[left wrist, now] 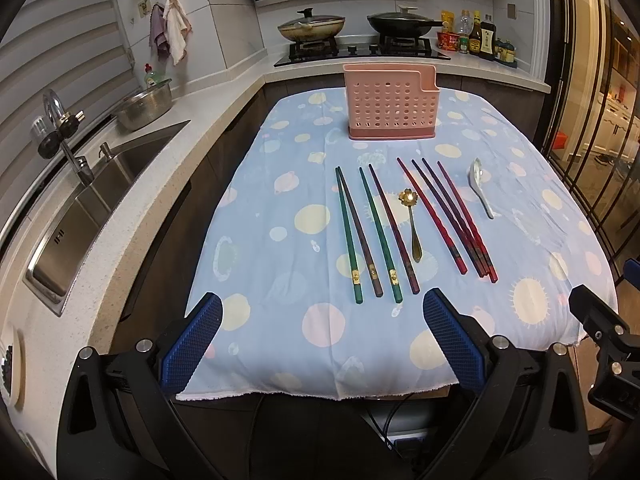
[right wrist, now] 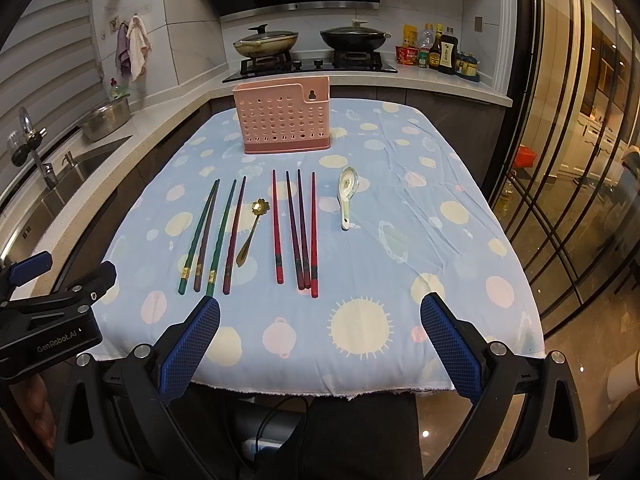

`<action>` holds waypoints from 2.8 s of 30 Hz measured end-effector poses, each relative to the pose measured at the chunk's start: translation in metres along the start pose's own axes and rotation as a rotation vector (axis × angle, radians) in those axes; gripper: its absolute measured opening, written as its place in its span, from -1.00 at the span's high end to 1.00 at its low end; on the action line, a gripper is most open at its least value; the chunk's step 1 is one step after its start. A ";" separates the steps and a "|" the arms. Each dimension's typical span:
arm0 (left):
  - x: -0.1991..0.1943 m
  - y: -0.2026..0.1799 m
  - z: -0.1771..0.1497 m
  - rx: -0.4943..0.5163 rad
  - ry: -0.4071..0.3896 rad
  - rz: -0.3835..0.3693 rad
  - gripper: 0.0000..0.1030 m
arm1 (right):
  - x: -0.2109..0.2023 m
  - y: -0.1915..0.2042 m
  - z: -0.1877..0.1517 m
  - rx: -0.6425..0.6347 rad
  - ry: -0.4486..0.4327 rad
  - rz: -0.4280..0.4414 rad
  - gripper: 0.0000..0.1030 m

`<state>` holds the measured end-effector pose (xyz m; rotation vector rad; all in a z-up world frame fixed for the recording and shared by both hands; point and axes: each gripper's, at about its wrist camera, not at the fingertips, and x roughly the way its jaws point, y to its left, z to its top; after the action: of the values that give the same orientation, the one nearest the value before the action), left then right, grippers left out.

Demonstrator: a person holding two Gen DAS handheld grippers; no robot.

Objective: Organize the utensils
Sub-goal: 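Move the left tool to a green chopstick while the right tool approaches the white ceramic spoon, then close the left tool on the green chopstick while the right tool grasps the white spoon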

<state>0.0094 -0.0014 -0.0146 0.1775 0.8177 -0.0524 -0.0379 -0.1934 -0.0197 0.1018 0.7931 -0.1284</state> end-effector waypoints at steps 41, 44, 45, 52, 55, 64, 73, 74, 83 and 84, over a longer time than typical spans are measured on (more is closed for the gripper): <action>0.163 0.016 0.001 -0.066 0.258 -0.120 -0.03 | 0.119 -0.027 0.032 0.062 0.109 -0.034 -0.86; 0.163 0.022 0.004 -0.077 0.255 -0.137 0.40 | 0.132 -0.032 0.042 0.077 0.107 -0.021 -0.66; 0.165 0.025 0.005 -0.086 0.258 -0.145 0.53 | 0.137 -0.033 0.046 0.080 0.106 -0.016 -0.62; 0.170 0.028 0.008 -0.092 0.260 -0.147 0.72 | 0.186 -0.043 0.072 0.135 0.125 0.048 0.19; 0.170 0.027 0.009 -0.082 0.260 -0.137 0.72 | 0.200 -0.049 0.080 0.175 0.124 0.072 0.42; 0.171 0.025 0.011 -0.072 0.264 -0.130 0.71 | 0.230 -0.059 0.089 0.209 0.149 0.070 0.73; 0.172 0.024 0.012 -0.065 0.266 -0.122 0.71 | 0.238 -0.050 0.087 0.208 0.166 0.113 0.73; 0.172 0.024 0.012 -0.064 0.267 -0.121 0.71 | 0.238 -0.049 0.087 0.211 0.166 0.119 0.73; 0.173 0.023 0.012 -0.057 0.267 -0.118 0.71 | 0.238 -0.048 0.091 0.270 0.160 0.152 0.67; 0.172 0.023 0.012 -0.057 0.267 -0.118 0.71 | 0.237 -0.047 0.092 0.265 0.154 0.148 0.66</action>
<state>0.1386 0.0231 -0.1292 0.0822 1.0941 -0.1182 0.1847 -0.2704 -0.1270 0.4244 0.9160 -0.0860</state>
